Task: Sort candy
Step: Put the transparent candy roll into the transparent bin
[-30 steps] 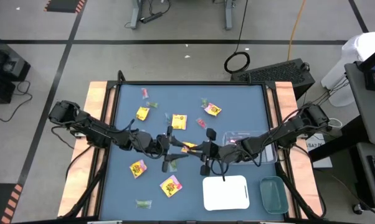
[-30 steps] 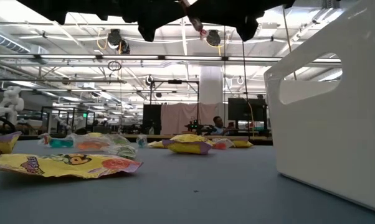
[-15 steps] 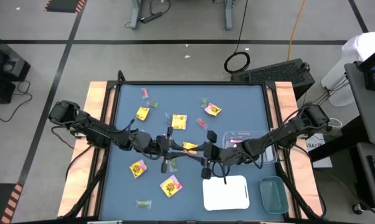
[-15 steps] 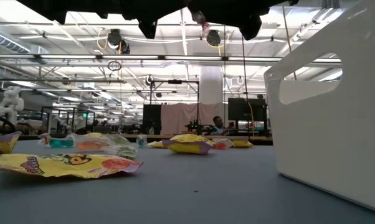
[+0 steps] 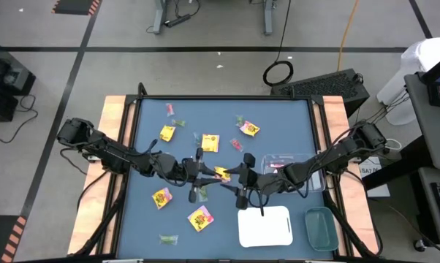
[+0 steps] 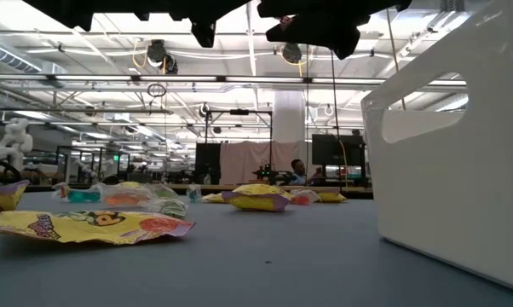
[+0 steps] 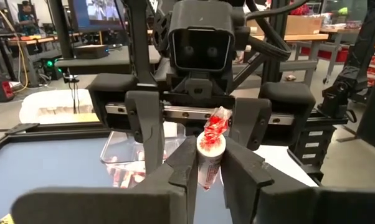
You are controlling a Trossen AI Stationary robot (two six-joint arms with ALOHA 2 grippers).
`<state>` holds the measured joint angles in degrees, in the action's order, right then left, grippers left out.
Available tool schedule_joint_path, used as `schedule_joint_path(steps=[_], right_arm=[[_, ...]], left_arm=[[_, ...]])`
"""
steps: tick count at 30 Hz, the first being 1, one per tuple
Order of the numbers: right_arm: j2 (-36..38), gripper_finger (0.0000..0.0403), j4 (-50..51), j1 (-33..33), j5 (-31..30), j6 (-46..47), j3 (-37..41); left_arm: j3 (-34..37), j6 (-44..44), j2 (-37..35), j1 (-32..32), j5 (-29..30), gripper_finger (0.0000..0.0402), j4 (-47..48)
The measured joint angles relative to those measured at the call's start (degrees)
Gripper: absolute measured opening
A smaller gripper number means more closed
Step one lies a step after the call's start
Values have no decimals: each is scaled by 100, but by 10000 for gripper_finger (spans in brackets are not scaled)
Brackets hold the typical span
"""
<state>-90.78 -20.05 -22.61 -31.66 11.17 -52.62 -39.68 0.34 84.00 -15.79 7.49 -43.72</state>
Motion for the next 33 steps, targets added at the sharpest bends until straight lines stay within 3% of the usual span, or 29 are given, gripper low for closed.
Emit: schedule_joint_path(steps=[13,18,24,28,33], right_arm=[[0,24,-139,0,23,-335,0],[0,33,-119,-2,47,-342,4],[0,67,-72,-71,-4,-304,2],[55,52,-40,-147,-4,-432,1],[103,16,-31,-240,-4,-578,-2]], left_arm=[[0,174,-7,0,41,70,134],[0,234,-8,-52,-69,107,417],[0,292,-59,-123,-83,214,432],[2,-88,-358,-123,149,271,748],[1,-203,-814,-135,325,291,1585]])
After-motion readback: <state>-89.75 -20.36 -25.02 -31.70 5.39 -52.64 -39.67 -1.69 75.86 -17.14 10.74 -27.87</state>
